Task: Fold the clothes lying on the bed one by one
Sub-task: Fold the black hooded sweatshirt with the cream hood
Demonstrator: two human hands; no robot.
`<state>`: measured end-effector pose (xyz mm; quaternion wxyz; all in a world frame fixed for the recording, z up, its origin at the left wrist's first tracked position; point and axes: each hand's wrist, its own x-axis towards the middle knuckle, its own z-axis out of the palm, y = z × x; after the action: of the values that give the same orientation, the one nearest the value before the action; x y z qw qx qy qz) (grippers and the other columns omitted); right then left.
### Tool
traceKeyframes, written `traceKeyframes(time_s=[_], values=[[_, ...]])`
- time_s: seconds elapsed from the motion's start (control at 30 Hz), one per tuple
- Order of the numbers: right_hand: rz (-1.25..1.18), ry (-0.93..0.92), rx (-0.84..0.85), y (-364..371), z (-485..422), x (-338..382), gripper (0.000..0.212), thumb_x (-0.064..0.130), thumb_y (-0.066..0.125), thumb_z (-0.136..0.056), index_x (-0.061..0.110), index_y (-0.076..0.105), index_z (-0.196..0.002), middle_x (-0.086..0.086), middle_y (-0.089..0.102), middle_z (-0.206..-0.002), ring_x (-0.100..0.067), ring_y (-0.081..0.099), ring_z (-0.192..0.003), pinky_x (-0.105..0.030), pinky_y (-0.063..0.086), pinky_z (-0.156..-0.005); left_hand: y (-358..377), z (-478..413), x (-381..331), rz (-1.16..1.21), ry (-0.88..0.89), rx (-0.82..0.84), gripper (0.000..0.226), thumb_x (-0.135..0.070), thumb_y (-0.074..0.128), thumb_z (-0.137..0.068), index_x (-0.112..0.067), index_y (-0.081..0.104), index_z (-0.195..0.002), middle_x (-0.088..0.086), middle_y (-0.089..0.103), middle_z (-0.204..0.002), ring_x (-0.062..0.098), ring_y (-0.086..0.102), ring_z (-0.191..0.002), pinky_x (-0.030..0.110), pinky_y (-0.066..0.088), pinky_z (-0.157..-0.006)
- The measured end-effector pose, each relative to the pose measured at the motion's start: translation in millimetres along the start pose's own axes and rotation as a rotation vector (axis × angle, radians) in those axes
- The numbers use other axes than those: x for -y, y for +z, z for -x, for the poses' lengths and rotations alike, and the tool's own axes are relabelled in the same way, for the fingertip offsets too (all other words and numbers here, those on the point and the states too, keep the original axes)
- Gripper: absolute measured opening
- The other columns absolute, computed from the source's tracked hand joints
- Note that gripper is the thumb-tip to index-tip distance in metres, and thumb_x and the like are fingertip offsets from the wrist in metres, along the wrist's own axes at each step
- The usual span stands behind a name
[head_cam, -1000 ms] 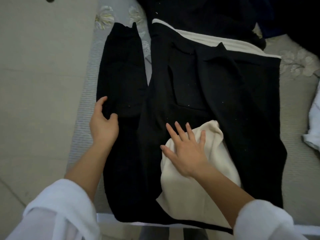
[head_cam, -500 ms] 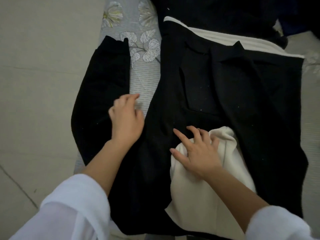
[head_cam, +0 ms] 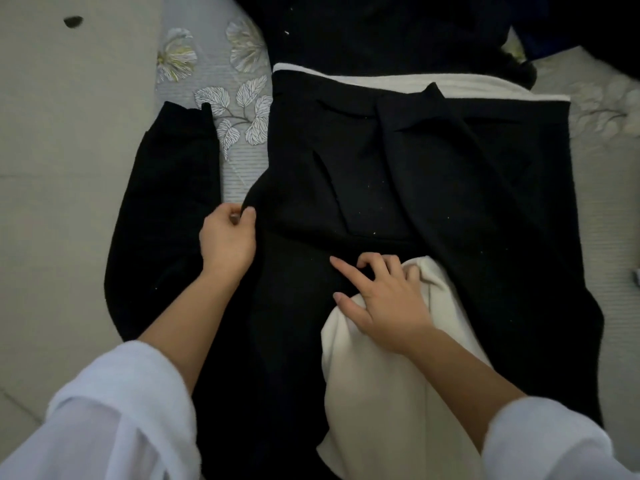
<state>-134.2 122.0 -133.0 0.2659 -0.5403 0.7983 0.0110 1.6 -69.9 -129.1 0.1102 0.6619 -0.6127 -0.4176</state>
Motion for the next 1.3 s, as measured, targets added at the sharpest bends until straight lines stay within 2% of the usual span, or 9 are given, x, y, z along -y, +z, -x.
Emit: traceKeyframes(time_s=[0.17,0.37,0.5,0.67,0.87,0.97,1.07,1.17,1.3], values=[[-0.013,-0.001,0.002,-0.6,0.0,0.7,0.061,0.064,0.018,-0.088,0.049,0.014,-0.147,0.009,0.032,-0.133,-0.016,0.026,-0.121,-0.039,0.023,-0.094,12.0,-26.5,-44.5,0.232,-0.016,0.079,0.051,-0.046,0.063,-0.083,-0.014,0.06,-0.122,0.002,0.066,-0.115,0.015,0.063,-0.105,0.034,0.049,-0.097],[-0.046,-0.016,0.011,-8.1,-8.9,-1.8,0.066,0.064,0.026,-0.089,0.047,0.002,-0.148,0.009,0.034,-0.123,-0.015,0.033,-0.112,-0.037,0.027,-0.093,3.6,-60.0,-100.1,0.498,-0.245,0.584,0.014,-0.02,0.059,-0.091,-0.013,0.067,-0.098,0.004,0.074,-0.086,0.015,0.071,-0.074,0.023,0.057,-0.06],[-0.017,-0.002,-0.005,-4.1,-8.6,-1.5,0.072,0.064,0.028,-0.091,0.042,-0.011,-0.148,0.008,0.034,-0.125,-0.015,0.033,-0.111,-0.038,0.027,-0.095,3.0,-74.1,-102.1,0.48,0.138,0.307,0.024,-0.004,0.057,-0.091,-0.021,0.067,-0.104,0.002,0.071,-0.103,0.012,0.07,-0.091,0.023,0.056,-0.078],[0.0,0.007,0.011,-4.1,-9.5,0.0,0.073,0.063,0.027,-0.092,0.039,-0.009,-0.15,0.006,0.032,-0.129,-0.017,0.032,-0.115,-0.038,0.026,-0.096,8.0,-82.7,-64.5,0.034,0.129,0.055,0.044,-0.028,0.057,-0.087,-0.022,0.055,-0.13,0.005,0.067,-0.108,0.018,0.064,-0.097,0.03,0.049,-0.095],[0.043,0.028,0.01,-3.6,-9.0,3.8,0.072,0.063,0.028,-0.092,0.038,-0.007,-0.15,0.005,0.031,-0.123,-0.018,0.032,-0.109,-0.039,0.027,-0.091,-48.7,-20.1,-15.1,-0.366,0.578,-0.178,0.049,-0.026,0.053,-0.089,-0.02,0.046,-0.136,0.011,0.043,-0.138,0.029,0.033,-0.13,0.031,0.024,-0.106],[0.077,0.053,0.034,-6.4,-13.0,8.2,0.073,0.064,0.027,-0.092,0.04,-0.01,-0.149,0.005,0.03,-0.116,-0.017,0.032,-0.105,-0.04,0.029,-0.091,-83.0,-17.4,28.9,-0.487,0.18,-0.278,0.057,-0.034,0.054,-0.091,-0.019,0.037,-0.143,0.017,0.03,-0.148,0.036,0.022,-0.136,0.048,0.02,-0.11],[0.117,0.077,0.064,-7.2,-15.7,13.3,0.073,0.064,0.026,-0.092,0.039,-0.014,-0.149,0.005,0.028,-0.115,-0.017,0.03,-0.103,-0.04,0.03,-0.092,-104.6,-23.2,62.6,-0.204,-0.351,-0.145,0.075,-0.054,0.054,-0.083,-0.011,0.037,-0.143,0.02,0.039,-0.144,0.039,0.035,-0.131,0.049,0.031,-0.108],[0.151,0.106,0.095,-8.9,-13.6,18.5,0.072,0.061,0.025,-0.093,0.038,-0.016,-0.148,0.003,0.027,-0.119,-0.019,0.031,-0.108,-0.042,0.03,-0.094,-109.6,-9.2,77.8,-0.05,-0.319,-0.086,0.053,-0.039,0.064,-0.08,-0.004,0.059,-0.12,0.016,0.063,-0.116,0.036,0.06,-0.104,0.038,0.049,-0.085],[0.218,0.086,0.152,-13.0,-7.8,23.0,0.068,0.053,0.018,-0.09,0.037,-0.007,-0.151,0.0,0.023,-0.129,-0.021,0.028,-0.115,-0.046,0.027,-0.098,-113.7,12.2,73.3,0.034,-0.18,-0.287,0.021,-0.024,0.056,-0.086,-0.004,0.061,-0.088,0.011,0.061,-0.084,0.027,0.06,-0.08,0.031,0.041,-0.065]])
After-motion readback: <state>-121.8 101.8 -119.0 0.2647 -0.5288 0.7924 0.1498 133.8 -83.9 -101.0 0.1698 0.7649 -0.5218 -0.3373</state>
